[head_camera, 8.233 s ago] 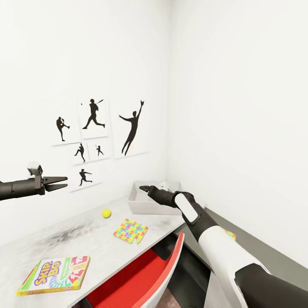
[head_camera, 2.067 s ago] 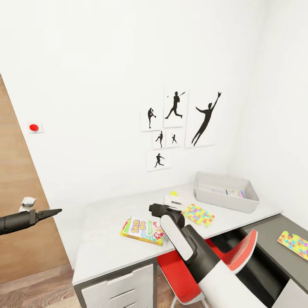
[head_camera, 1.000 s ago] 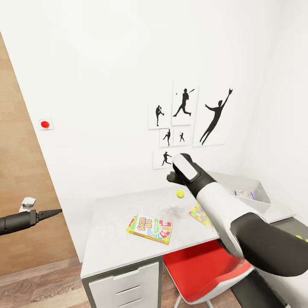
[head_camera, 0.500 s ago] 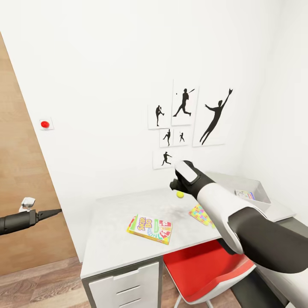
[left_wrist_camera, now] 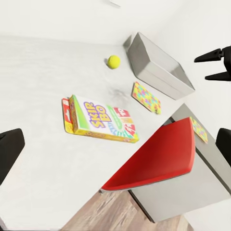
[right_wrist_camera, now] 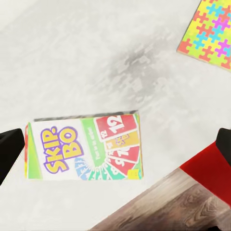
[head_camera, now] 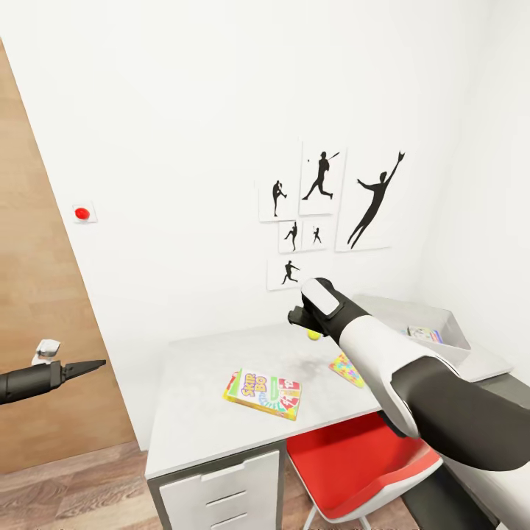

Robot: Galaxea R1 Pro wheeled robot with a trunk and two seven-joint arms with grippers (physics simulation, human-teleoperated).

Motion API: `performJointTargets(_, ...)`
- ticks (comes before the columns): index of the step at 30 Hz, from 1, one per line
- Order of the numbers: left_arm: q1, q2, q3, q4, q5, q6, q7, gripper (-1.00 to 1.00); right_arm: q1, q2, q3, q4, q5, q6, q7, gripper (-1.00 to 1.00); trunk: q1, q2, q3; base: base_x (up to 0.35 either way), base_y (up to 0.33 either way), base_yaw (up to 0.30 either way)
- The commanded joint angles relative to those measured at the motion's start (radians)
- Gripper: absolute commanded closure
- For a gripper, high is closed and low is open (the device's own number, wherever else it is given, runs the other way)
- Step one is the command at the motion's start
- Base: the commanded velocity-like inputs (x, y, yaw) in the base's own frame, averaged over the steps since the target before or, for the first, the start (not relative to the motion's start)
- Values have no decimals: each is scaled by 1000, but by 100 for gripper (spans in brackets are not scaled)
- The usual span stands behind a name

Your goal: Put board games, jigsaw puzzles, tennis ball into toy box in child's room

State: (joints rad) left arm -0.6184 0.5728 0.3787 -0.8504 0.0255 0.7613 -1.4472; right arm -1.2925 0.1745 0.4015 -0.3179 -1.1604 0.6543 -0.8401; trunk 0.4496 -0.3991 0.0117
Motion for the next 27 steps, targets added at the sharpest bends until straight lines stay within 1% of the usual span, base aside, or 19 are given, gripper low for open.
performJointTargets(1,0,1,0,1,1,11,-2,-100,-1,0,5,0,-3,5,-4,-100,0,-1,-2,0,250,0)
performJointTargets(4,0,2,0,1,1,11,-1,-100,-1,0,5,0,-2,5,-4,-100,0,-1,-6,0,216,0)
performJointTargets(7,0,3,0,1,1,11,1,-100,-1,0,5,0,-2,4,-4,-100,0,-1,-11,0,81,5)
performJointTargets(17,0,4,0,1,-1,13,6,-100,-2,0,7,3,2,-25,-1,-100,0,-1,-27,0,33,58)
performJointTargets(21,0,3,0,1,0,13,7,-100,-2,0,16,4,5,-28,-1,-100,0,-1,-33,0,8,74)
performJointTargets(27,0,3,0,1,1,12,6,-100,-2,0,20,5,5,-28,-1,-100,0,-1,-43,0,1,79)
